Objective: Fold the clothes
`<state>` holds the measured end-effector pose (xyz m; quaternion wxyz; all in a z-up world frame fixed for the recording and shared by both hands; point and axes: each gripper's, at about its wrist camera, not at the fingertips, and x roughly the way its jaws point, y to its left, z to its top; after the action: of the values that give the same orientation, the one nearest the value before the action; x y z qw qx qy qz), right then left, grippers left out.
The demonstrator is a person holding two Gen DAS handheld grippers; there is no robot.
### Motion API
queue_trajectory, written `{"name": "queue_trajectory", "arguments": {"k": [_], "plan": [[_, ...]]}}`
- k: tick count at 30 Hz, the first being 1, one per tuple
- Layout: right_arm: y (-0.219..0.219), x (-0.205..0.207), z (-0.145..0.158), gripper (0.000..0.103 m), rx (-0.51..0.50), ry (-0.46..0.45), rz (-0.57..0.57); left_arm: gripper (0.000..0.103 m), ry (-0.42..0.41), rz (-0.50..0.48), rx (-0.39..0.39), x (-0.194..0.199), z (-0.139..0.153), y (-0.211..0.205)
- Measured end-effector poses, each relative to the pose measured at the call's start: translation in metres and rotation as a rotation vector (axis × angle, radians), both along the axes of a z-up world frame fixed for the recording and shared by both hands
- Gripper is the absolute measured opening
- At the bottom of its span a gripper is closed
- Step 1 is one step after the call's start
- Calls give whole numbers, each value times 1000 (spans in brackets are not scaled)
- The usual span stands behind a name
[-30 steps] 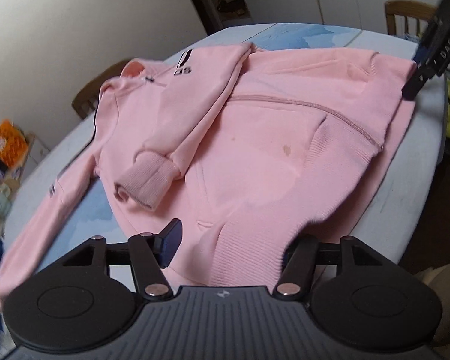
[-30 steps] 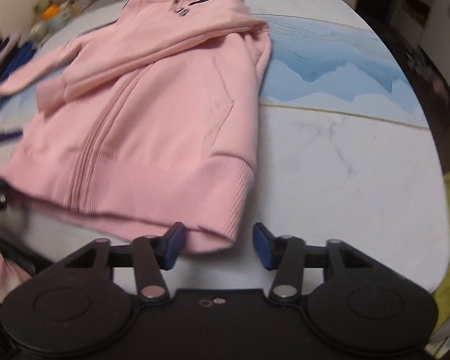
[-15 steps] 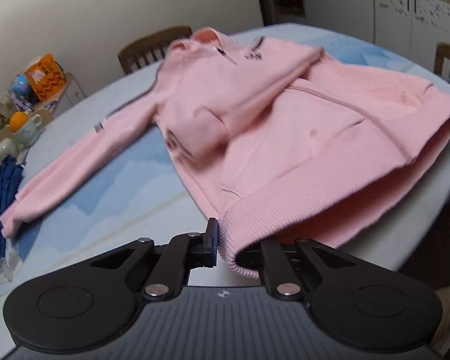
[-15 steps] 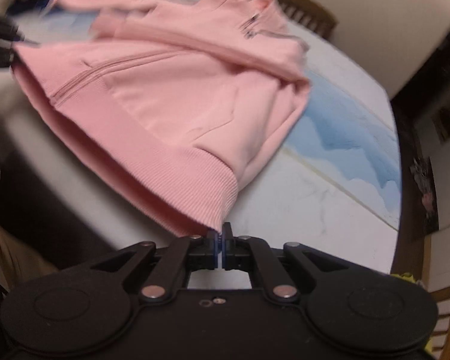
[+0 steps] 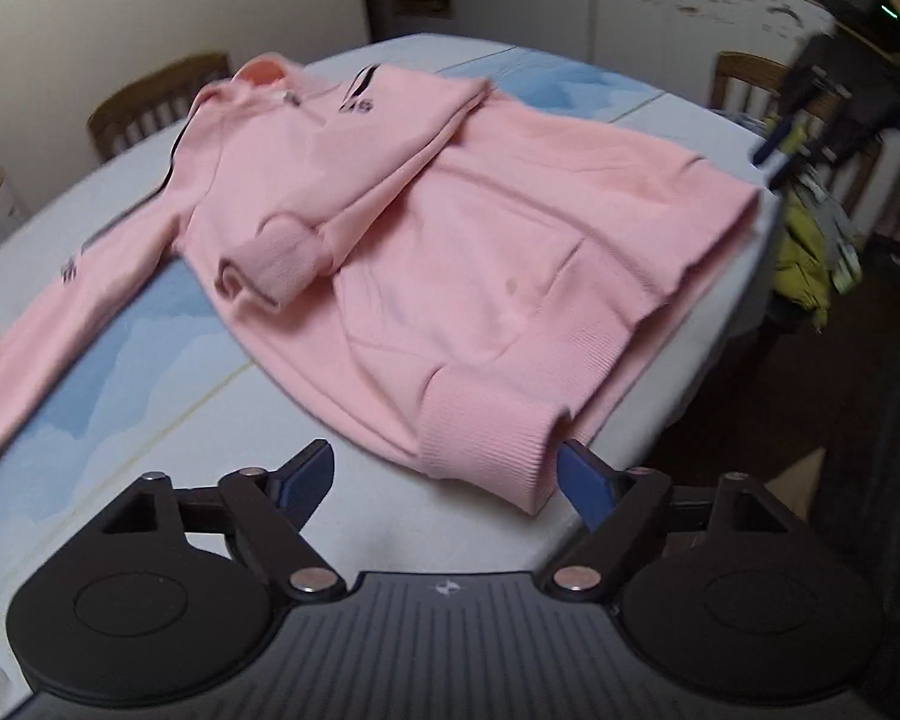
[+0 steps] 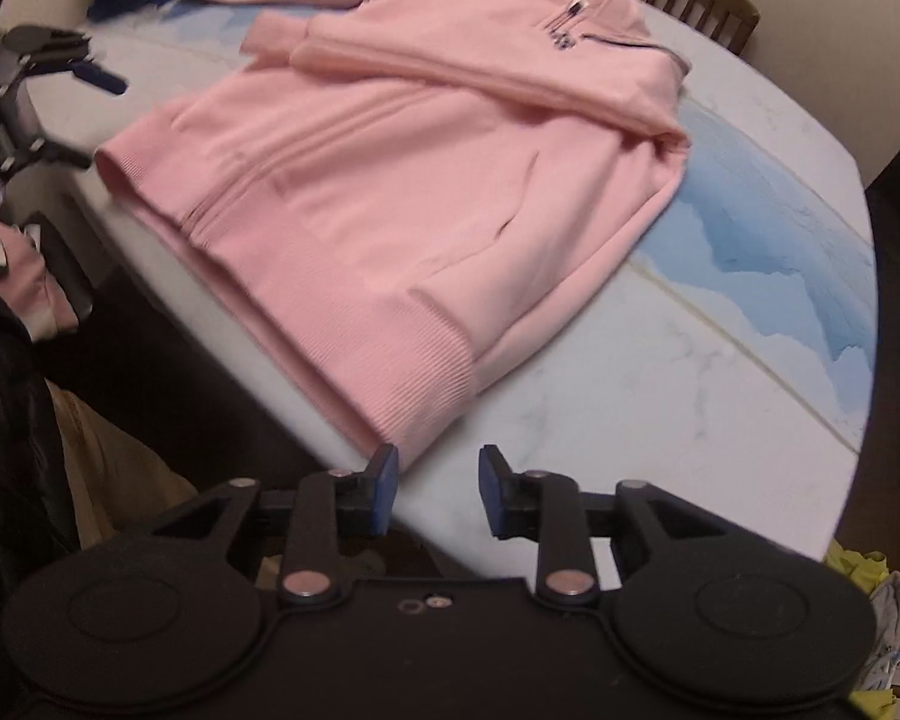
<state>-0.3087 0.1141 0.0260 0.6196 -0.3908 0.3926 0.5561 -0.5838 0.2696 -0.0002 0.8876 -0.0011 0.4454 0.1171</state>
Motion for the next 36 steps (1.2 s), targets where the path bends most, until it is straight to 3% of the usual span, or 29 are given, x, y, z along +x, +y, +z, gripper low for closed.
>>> {"name": "queue_trajectory", "arguments": {"k": [5,8,12,18,24,27,31,33,36], "plan": [[15,31,4,103,55,3,-90,81,15,-147,148,25,-4,-16],[28,41,0,103,72,-11,-109,81,-32,-204,199,45,-10,-24],[46,55,-8,103,82,-28,-130,81,-87,-215,88,63,-9,-15],[71,88,-29,103,73,9,-249,81,12,-237,-40,54,-34,-4],[96,105,-51,103,77,81,-344,81,70,-219,-42,37,-47,-4],[109,103,-59,103,50,127,-336,81,66,-197,-71,36,-44,0],[119,93,-60,103,16,83,-270,81,63,-186,-80,36,-44,1],[121,92,-57,103,-2,16,-255,81,62,-183,-87,36,-44,3],[109,107,-56,103,-21,-5,-268,81,60,-179,-99,33,-44,5]]}}
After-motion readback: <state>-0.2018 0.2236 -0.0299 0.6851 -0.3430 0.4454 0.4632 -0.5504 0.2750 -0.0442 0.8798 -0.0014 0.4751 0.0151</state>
